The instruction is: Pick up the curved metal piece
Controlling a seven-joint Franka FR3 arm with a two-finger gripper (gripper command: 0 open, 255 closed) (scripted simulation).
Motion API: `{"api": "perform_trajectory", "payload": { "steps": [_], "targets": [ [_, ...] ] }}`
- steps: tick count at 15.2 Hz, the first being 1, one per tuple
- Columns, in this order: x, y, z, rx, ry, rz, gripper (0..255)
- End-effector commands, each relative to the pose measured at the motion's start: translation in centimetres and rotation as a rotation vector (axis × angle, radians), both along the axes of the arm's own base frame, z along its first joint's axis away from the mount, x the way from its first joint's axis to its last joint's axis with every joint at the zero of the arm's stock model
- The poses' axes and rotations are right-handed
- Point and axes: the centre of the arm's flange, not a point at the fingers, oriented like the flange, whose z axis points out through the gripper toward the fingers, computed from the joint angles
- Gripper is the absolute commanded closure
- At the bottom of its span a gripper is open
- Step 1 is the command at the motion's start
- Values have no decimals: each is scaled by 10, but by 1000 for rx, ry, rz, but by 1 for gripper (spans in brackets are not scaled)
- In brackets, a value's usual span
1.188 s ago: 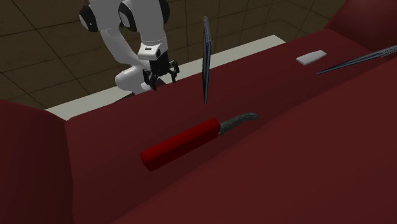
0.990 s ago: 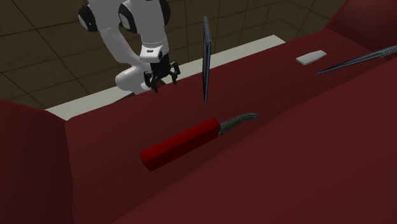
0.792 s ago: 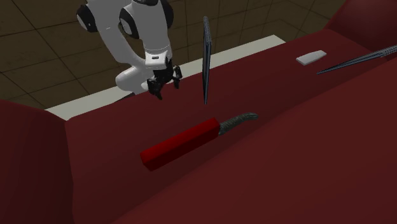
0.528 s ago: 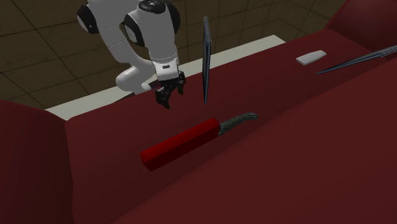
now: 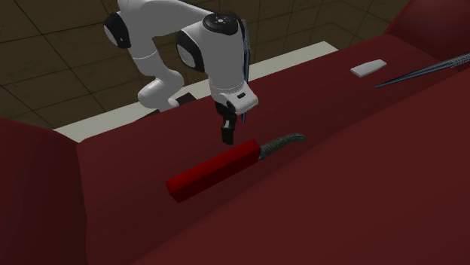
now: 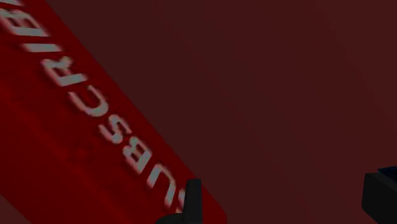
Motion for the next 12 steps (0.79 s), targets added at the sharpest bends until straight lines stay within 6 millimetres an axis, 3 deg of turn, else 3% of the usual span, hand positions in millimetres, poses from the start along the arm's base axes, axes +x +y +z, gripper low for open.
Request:
{"api": "perform_trajectory", "payload": {
  "steps": [1, 7, 12],
  "targets": [
    [25, 11, -3, -2, 10, 114, 0],
    [90, 62, -8, -6, 38, 432, 0],
    [128, 116, -13, -10, 62, 690, 0]
  ]
}}
